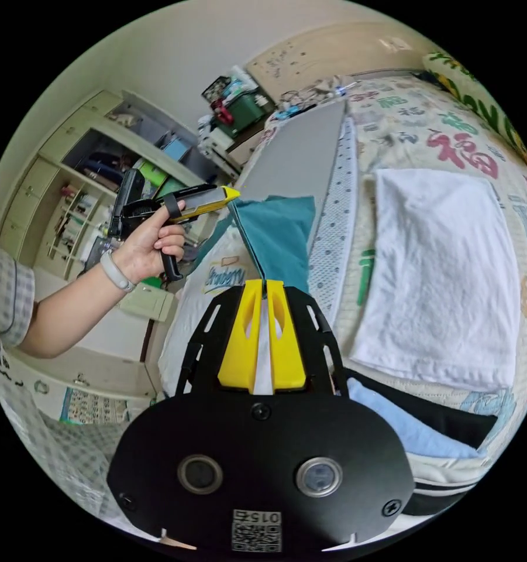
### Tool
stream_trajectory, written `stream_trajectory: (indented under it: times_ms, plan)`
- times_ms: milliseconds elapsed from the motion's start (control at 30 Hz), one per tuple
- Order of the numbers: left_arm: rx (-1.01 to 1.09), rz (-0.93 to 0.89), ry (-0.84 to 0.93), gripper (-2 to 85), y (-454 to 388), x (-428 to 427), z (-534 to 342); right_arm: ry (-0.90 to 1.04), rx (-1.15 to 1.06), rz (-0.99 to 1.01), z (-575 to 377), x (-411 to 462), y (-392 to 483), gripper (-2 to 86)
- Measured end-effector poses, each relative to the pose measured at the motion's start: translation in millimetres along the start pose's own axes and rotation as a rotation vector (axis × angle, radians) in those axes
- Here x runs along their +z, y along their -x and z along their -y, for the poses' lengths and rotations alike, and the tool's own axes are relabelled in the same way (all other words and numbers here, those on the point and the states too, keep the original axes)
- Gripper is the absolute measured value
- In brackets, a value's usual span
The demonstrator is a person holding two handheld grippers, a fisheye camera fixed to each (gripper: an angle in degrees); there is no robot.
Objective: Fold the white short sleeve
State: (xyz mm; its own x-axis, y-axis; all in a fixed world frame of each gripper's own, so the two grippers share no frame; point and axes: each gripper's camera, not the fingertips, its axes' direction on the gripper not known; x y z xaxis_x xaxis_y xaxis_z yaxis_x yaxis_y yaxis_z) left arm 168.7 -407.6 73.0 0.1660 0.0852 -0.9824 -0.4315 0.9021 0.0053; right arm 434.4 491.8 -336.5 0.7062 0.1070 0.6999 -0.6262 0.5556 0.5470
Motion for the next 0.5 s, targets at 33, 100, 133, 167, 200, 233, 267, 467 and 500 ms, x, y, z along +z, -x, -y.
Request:
stream_trajectory:
  times_ms: [33,100,133,167,200,233,267,467,500]
  plan:
    - [-0.02,0.014,0.0,0.1,19,-17,-19,0.034,-0.02,0.018,-2,6,10,0.5]
    - [-0.066,0.035,0.016,0.1,48,-35,-49,0.088,-0.04,0.04,-7,18,23,0.6]
    - [-0.098,0.052,0.031,0.1,66,-41,-68,0.123,-0.049,0.048,-10,26,31,0.7]
    - [-0.109,0.061,0.038,0.2,74,-44,-77,0.14,-0.054,0.048,-12,31,35,0.8]
    - [-0.134,0.079,0.051,0.2,89,-45,-94,0.179,-0.065,0.042,-17,40,41,0.9]
    - [-0.154,0.081,0.075,0.4,104,-43,-110,0.218,-0.076,0.02,-22,50,47,1.2]
    - [-0.166,0.077,0.089,0.4,111,-41,-118,0.235,-0.084,0.003,-24,54,49,1.3]
    - [-0.244,0.122,0.165,3.9,153,-43,-156,0.34,-0.034,-0.034,-31,61,51,6.3]
    - [-0.252,0.105,0.155,5.2,158,-51,-152,0.325,0.01,-0.032,-27,53,46,7.7]
